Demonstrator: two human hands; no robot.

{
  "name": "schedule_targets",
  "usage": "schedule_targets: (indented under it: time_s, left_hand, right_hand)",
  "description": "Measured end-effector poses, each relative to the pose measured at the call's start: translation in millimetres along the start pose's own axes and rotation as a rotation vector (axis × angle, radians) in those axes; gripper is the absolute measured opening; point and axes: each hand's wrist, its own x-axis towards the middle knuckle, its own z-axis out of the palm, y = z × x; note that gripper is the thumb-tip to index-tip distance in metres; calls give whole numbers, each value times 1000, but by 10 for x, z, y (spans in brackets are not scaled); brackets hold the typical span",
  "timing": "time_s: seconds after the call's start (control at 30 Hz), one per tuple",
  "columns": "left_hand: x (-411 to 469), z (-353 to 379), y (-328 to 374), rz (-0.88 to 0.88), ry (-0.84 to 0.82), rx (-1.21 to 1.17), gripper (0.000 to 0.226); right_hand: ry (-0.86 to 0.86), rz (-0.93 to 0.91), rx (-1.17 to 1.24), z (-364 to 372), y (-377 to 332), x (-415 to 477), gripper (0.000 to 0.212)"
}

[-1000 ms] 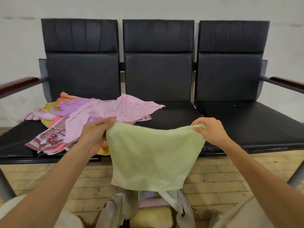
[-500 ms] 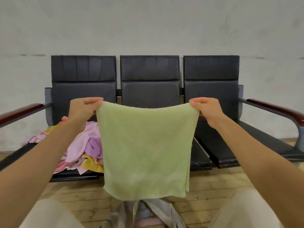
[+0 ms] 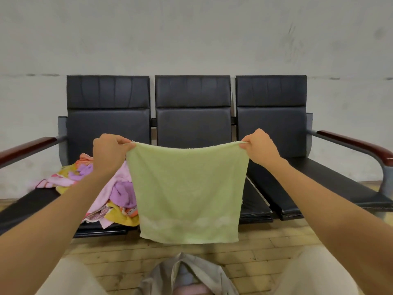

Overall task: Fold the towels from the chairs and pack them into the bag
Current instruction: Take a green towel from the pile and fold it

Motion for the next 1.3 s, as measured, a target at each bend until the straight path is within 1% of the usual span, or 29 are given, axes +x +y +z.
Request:
schedule_targets:
  time_s: [0.1,0.17,0.23,0.33,0.4,0.43,0.47,0.53,0.57,0.6,0.63,0.7,0.77,0.83,0.9,0.93,1.0,1.07,1.1,1.17,1.3]
  left_hand:
    - [18,18,-2,41,10,15,17]
    - [39,52,-7,49,19,42,17]
    - [37,116,-6,11,40,51,16]
    - [8,267,-30,-46,48,81,19]
    - [31,400,-87,-73,15,96,20]
    - [55,477,-124,-94,-14,89,19]
    - [83,557,-167,-128,-50,47,17]
    - [146,720,-232,-265,-122,-142,10]
    - [176,803,-266,-339,-148,-245,9]
    - [203,876,-291,-386,-161,-316,8]
    - [239,963,-336,-402,-167,-337,8]
    - [295,1135,-424,-390,-165,-338,7]
    - [285,1306,-544,-334,-175,-269,4]
    - [140,1428,-674,-271,-252,-169,7]
    - [-116,1502,-824,-248,-389,-124,8]
    - [-273,1518,-895,-262,-490,-134,9]
    - [-600,1538,-1090,-250,-714,-119,17]
    - [-842,1526,-1245,-80,-917,76,19]
    - [-906,1538,-1312,-2,-980,152,19]
    - [-924,1544,-1355,65,-1042,176,18]
    - [-828,1696,-1519,141,-1057,257,17]
  right_hand:
    - [29,-92,-282,-14,-31,-22,13]
    - [-12,-67,-334,1,-73,-20,14]
    - [-58,-28,-338,67,-72,39,13]
    - [-85,63,-177,206,-48,167,9]
    - [-154,87,-121,328,-40,277,1]
    - [-183,102,-96,384,-55,320,6]
    - [-192,101,-50,458,-45,372,10]
    - [-166,109,87,597,-10,467,12]
    - [-141,95,98,670,11,525,14]
    - [-144,59,49,729,38,572,15]
    - [-146,37,11,802,83,627,15]
    - [-132,-2,-1,941,152,702,9]
    - [-127,-46,1,1109,228,727,10]
    - [-140,-48,25,1275,298,632,13]
    - [-215,-29,25,1450,405,424,6]
    - [-276,-17,8,1535,468,294,2]
    - [-426,-27,-47,1730,604,-8,9]
    - [-591,-103,-135,1873,691,-282,16]
    - [-658,-137,-171,1927,722,-373,20]
    - [-717,-196,-212,1989,738,-453,24]
    - [-696,-184,-179,2140,777,-419,28]
